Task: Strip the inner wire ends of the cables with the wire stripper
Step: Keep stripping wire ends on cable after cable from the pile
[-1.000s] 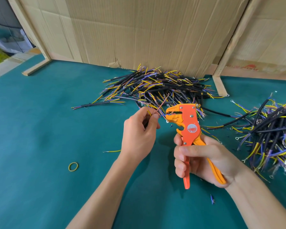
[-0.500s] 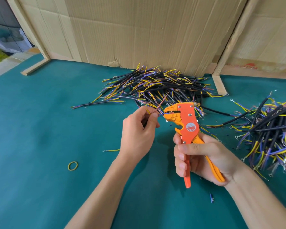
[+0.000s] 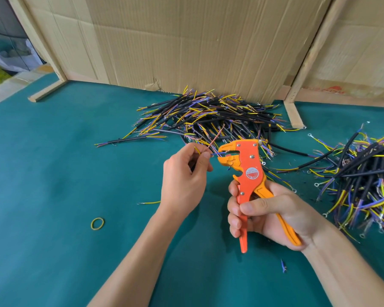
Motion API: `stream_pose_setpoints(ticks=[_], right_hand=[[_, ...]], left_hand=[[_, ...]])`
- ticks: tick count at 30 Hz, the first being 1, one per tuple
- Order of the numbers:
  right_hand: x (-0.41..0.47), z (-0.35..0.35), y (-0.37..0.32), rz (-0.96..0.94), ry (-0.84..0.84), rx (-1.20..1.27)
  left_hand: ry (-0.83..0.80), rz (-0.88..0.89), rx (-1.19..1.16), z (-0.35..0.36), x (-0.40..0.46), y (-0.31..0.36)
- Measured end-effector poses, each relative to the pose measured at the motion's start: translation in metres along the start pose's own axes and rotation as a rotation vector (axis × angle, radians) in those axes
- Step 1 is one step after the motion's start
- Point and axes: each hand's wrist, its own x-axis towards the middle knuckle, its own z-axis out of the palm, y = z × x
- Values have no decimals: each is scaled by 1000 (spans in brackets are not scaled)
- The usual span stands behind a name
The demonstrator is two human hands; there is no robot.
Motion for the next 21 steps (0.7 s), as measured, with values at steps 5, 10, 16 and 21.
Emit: stream_pose_setpoints(ticks=[5, 10, 16, 21], right_hand=[[1, 0, 1, 6, 22, -7], [1, 2, 1, 13, 15, -3], [1, 8, 1, 5, 88, 15], [2, 11, 1, 3, 140, 12]], left_hand=[[-9, 5, 4, 0, 0, 0], [-16, 10, 9, 0, -1, 1], [-24, 13, 11, 0, -1, 2], [-36, 26, 3, 0, -1, 3]])
